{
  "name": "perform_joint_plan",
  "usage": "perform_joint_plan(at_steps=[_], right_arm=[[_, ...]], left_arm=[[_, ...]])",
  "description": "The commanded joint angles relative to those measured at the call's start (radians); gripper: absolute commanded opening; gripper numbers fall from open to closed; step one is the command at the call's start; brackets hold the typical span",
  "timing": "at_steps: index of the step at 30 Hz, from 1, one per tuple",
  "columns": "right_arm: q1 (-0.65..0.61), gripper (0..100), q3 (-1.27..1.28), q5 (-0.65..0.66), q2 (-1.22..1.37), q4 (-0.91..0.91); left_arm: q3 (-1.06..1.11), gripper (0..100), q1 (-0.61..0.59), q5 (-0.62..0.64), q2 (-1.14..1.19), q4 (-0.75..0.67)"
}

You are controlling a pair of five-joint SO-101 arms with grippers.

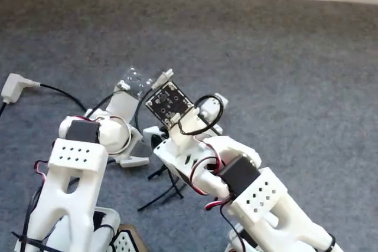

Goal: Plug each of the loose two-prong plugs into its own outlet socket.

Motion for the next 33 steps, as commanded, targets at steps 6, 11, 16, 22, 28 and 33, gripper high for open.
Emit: perform_joint_plan(at_steps=[6, 11, 16, 22, 28, 33], right_arm=[[0.015, 0.5, -0.058, 0.046, -0.025, 0.068], [0.01, 0.5, -0.056, 0.043, -0.025, 0.073], [-0.016, 0.5, -0.056, 0.041, -0.025, 0.076], [-0.035, 0.5, -0.065, 0.012, -0.027, 0.081], [-0.033, 0.5, -0.065, 0.009, -0.027, 0.081], [-0.016, 0.5, -0.064, 0.009, -0.025, 0.082]], left_arm=[[-0.044, 37, -0.105, -0.029, -0.013, -0.011], [-0.136, 37, -0.145, -0.034, -0.012, -0.009], [-0.196, 37, -0.107, -0.032, -0.007, -0.011], [-0.154, 37, -0.03, -0.032, -0.013, 0.014], [-0.077, 37, 0.028, -0.034, -0.013, 0.023], [-0.056, 37, 0.036, -0.037, -0.013, 0.02]])
